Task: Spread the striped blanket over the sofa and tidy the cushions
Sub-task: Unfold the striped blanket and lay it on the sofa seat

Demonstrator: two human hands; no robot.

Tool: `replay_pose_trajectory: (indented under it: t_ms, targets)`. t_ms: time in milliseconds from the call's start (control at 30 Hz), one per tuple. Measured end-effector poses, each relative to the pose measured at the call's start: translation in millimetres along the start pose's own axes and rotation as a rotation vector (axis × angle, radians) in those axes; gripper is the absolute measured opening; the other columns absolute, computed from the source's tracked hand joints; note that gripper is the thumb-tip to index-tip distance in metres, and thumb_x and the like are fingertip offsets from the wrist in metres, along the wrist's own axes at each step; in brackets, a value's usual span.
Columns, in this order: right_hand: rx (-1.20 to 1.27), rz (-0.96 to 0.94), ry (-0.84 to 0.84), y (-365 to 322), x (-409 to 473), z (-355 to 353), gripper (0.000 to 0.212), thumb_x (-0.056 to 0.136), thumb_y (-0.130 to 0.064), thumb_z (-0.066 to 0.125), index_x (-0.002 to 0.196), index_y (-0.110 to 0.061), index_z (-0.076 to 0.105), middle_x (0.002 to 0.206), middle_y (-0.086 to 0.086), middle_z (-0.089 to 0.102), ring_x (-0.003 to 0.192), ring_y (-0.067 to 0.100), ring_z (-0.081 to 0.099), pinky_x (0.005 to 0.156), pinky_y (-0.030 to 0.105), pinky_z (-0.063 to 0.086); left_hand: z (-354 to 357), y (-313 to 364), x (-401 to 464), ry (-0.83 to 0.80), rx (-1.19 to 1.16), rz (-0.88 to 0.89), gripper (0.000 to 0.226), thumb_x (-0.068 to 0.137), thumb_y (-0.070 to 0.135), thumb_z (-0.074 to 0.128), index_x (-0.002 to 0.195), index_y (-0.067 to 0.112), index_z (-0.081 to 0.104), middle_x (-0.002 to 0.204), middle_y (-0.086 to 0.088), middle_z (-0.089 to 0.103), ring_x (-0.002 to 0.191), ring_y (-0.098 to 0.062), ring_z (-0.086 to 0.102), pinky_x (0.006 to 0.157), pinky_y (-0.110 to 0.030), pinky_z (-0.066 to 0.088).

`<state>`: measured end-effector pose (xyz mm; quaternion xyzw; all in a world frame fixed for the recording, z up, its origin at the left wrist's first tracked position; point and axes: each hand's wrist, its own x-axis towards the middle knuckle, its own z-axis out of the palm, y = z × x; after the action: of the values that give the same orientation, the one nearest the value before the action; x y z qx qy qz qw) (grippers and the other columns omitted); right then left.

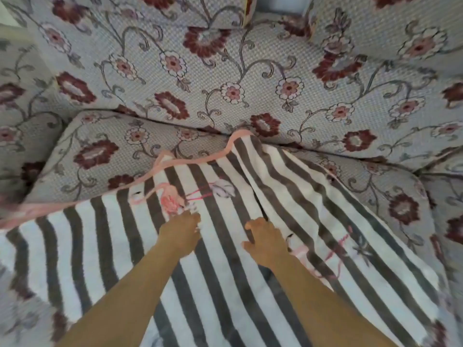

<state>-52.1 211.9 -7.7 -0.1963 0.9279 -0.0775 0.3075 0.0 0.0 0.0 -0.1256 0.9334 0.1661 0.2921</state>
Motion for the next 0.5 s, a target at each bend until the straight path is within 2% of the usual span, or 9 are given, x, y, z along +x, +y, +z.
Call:
replay_pose_trajectory:
  t_ms: [67, 100, 167, 233, 300, 367, 433, 500]
  targets:
    - [0.002, 0.1, -0.088, 12.6, 3.8, 24.1, 0.069, 0.087, -0.045, 0.059, 0.144, -0.028, 0.026, 0.152, 0.009, 0.024, 0.137, 0.034, 0.03, 0.108, 0.051, 0.033, 27.0, -1.6, 11.6, -0.048, -0.059, -0.055, 0.05, 0.089, 0.028, 0.057, 0.136, 0.022, 0.041, 0.145, -0.006, 0.035, 0.126, -0.028, 0.048, 0.097, -0.043, 0.047]
    - [0.025, 0.138, -0.122, 19.2, 4.0, 35.8, 0.082, 0.084, -0.047, 0.062, 0.148, -0.034, 0.013, 0.158, 0.007, 0.01, 0.144, 0.036, 0.017, 0.112, 0.058, 0.025, 38.3, -2.6, 14.0, -0.068, -0.072, -0.07, 0.063, 0.088, 0.028, 0.059, 0.143, 0.024, 0.031, 0.152, -0.008, 0.025, 0.132, -0.029, 0.042, 0.1, -0.044, 0.046]
    - [0.091, 0.194, -0.188, 32.0, 2.9, 59.7, 0.103, 0.076, -0.05, 0.069, 0.147, -0.046, -0.005, 0.16, 0.003, -0.011, 0.147, 0.037, -0.002, 0.112, 0.067, 0.013, 63.5, -1.0, 19.1, -0.131, -0.053, -0.093, 0.086, 0.087, 0.03, 0.063, 0.15, 0.033, 0.005, 0.159, -0.009, 0.002, 0.143, -0.035, 0.022, 0.105, -0.046, 0.041]
    - [0.103, 0.189, -0.241, 38.9, 0.9, 80.6, 0.117, 0.068, -0.053, 0.075, 0.143, -0.05, -0.015, 0.159, 0.003, -0.019, 0.146, 0.038, -0.01, 0.108, 0.073, 0.014, 84.8, 1.0, 23.3, -0.153, -0.01, -0.111, 0.099, 0.085, 0.031, 0.066, 0.148, 0.039, -0.009, 0.158, -0.009, -0.008, 0.144, -0.04, 0.01, 0.106, -0.049, 0.039]
    - [0.032, 0.164, -0.227, 40.5, -3.3, 96.7, 0.122, 0.064, -0.053, 0.077, 0.145, -0.046, -0.015, 0.158, 0.007, -0.013, 0.145, 0.04, -0.003, 0.105, 0.072, 0.019, 100.4, 3.4, 25.5, -0.134, 0.06, -0.144, 0.096, 0.084, 0.03, 0.068, 0.149, 0.037, -0.002, 0.156, -0.011, 0.0, 0.141, -0.042, 0.011, 0.101, -0.052, 0.043]
    - [-0.084, 0.158, -0.124, 40.1, -3.8, 106.4, 0.114, 0.068, -0.048, 0.076, 0.148, -0.039, -0.004, 0.153, 0.012, 0.008, 0.137, 0.04, 0.018, 0.107, 0.064, 0.025, 107.7, 3.0, 30.9, -0.034, 0.14, -0.147, 0.076, 0.084, 0.021, 0.067, 0.144, 0.027, 0.019, 0.144, -0.013, 0.022, 0.13, -0.041, 0.026, 0.089, -0.05, 0.051]
    - [-0.158, 0.133, -0.006, 40.8, -1.2, 107.2, 0.088, 0.077, -0.032, 0.071, 0.146, -0.031, 0.017, 0.138, 0.014, 0.03, 0.123, 0.037, 0.038, 0.106, 0.056, 0.029, 108.0, -1.7, 38.1, 0.045, 0.163, -0.119, 0.052, 0.087, 0.007, 0.058, 0.132, 0.016, 0.035, 0.131, -0.013, 0.04, 0.119, -0.04, 0.038, 0.084, -0.048, 0.051]
    - [-0.083, 0.1, 0.004, 44.6, 4.6, 102.2, 0.06, 0.084, -0.016, 0.059, 0.138, -0.019, 0.032, 0.125, 0.015, 0.044, 0.114, 0.036, 0.048, 0.1, 0.048, 0.038, 101.3, -4.8, 42.2, 0.055, 0.112, -0.09, 0.035, 0.09, 0.002, 0.048, 0.123, 0.01, 0.042, 0.124, -0.016, 0.049, 0.112, -0.04, 0.045, 0.083, -0.048, 0.048]
